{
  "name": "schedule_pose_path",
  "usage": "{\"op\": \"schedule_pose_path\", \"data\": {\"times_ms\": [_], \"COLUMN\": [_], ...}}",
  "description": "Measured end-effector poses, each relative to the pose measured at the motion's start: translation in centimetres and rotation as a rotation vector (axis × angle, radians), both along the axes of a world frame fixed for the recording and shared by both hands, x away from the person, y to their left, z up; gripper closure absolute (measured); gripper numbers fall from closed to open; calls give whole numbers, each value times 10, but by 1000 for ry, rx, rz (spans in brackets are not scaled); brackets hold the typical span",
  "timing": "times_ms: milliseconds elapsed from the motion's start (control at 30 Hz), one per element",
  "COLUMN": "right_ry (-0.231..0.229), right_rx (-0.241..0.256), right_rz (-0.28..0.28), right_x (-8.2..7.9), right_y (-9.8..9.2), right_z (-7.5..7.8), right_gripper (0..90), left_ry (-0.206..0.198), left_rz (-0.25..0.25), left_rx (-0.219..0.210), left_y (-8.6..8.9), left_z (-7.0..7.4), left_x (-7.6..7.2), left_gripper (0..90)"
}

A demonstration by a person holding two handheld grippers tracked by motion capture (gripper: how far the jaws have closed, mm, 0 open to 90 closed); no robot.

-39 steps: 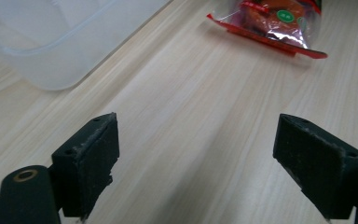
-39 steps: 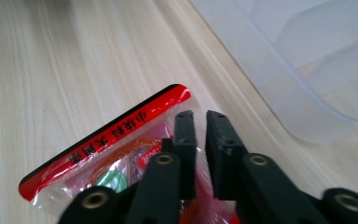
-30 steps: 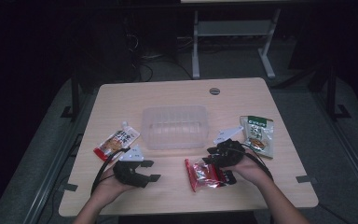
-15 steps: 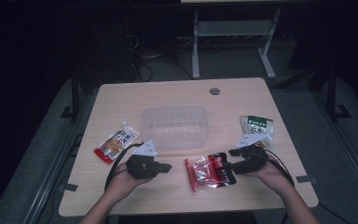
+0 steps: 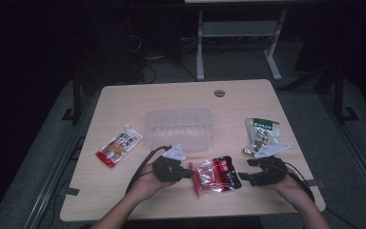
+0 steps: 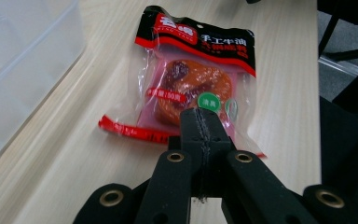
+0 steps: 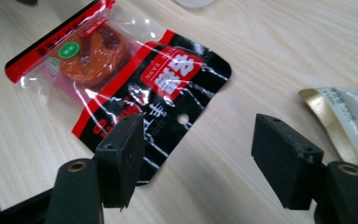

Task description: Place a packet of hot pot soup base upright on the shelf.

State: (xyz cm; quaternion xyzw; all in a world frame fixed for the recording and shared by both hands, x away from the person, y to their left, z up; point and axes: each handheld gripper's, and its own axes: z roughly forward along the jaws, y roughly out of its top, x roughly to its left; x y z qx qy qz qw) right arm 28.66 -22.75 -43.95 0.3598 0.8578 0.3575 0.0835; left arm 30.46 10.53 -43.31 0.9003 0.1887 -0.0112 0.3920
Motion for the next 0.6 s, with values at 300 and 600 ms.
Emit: {"op": "schedule_pose_path", "data": {"times_ms": [300, 600], "right_ry": [3, -2], "right_rx": [1, 0], "right_rz": [-9, -15], "right_x": [4, 6], "right_y": [-3, -5], "right_z": [-1, -2], "right_gripper": [336, 334], "left_ry": [-11, 1], "left_rz": [-5, 0], "left_rx": [39, 62], "left_y": [-8, -8], "left_z": [-9, -18], "left_x": [-1, 1], "left_gripper": [896, 884]}}
